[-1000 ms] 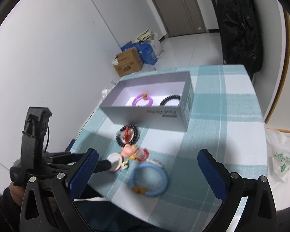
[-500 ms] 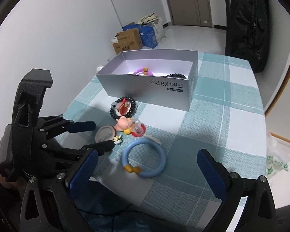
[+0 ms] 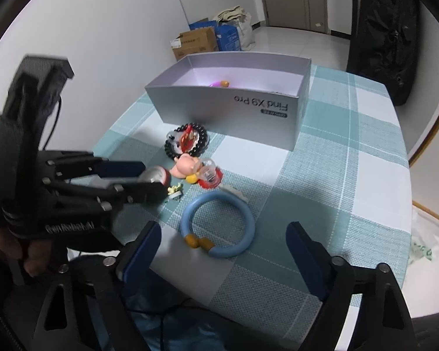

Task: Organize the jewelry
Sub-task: 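Grasp and lift the white badge with the left tool while the right tool approaches the blue ring, then grasp the light-blue ring bangle with the right tool while the left tool holds the badge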

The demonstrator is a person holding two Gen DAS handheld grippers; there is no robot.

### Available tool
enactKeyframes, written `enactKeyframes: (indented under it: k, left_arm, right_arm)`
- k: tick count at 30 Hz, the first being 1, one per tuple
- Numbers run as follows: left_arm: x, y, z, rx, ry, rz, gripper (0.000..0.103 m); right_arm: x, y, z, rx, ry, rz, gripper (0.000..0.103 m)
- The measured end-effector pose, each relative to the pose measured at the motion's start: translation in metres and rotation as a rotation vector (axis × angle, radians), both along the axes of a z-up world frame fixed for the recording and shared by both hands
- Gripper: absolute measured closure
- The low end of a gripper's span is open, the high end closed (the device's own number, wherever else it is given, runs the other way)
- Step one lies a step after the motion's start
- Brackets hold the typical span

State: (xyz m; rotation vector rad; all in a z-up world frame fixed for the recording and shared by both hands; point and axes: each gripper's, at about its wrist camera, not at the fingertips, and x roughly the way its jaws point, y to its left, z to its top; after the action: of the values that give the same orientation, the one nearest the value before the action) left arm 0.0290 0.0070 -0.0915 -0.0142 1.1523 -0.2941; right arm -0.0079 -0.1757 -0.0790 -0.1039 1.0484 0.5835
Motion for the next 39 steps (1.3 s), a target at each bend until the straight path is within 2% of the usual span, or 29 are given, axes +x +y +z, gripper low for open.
enactKeyframes:
  k: [5,14,16,19,23,28,36,39]
  left_arm:
    - [-0.003,0.010,0.013,-0.043,-0.033,0.027,0.066]
    - [-0.004,0.024,0.028,-0.152,-0.086,0.077,0.066]
    - [-0.004,0.025,0.029,-0.163,-0.093,0.088,0.066]
    - [0.001,0.032,0.035,-0.173,-0.128,0.113,0.066]
    - [0.000,0.037,0.041,-0.179,-0.171,0.144,0.066]
    - [0.002,0.043,0.041,-0.210,-0.178,0.168,0.066]
    - [0.007,0.052,0.049,-0.236,-0.233,0.216,0.066]
    - [0.011,0.051,0.049,-0.249,-0.227,0.217,0.066]
  right_arm:
    - [-0.003,0.013,-0.005,-0.048,-0.013,0.039,0.026]
    - [-0.003,0.026,-0.012,-0.119,-0.039,0.059,0.029]
    - [-0.005,0.029,-0.013,-0.136,-0.049,0.064,0.031]
    - [-0.006,0.033,-0.014,-0.165,-0.073,0.069,0.041]
    - [-0.008,0.037,-0.014,-0.175,-0.083,0.089,0.042]
    - [-0.008,0.037,-0.013,-0.150,-0.072,0.110,0.042]
    - [0.010,0.016,0.007,-0.032,-0.075,0.013,0.043]
    - [0.015,0.012,0.014,0.016,-0.075,-0.011,0.042]
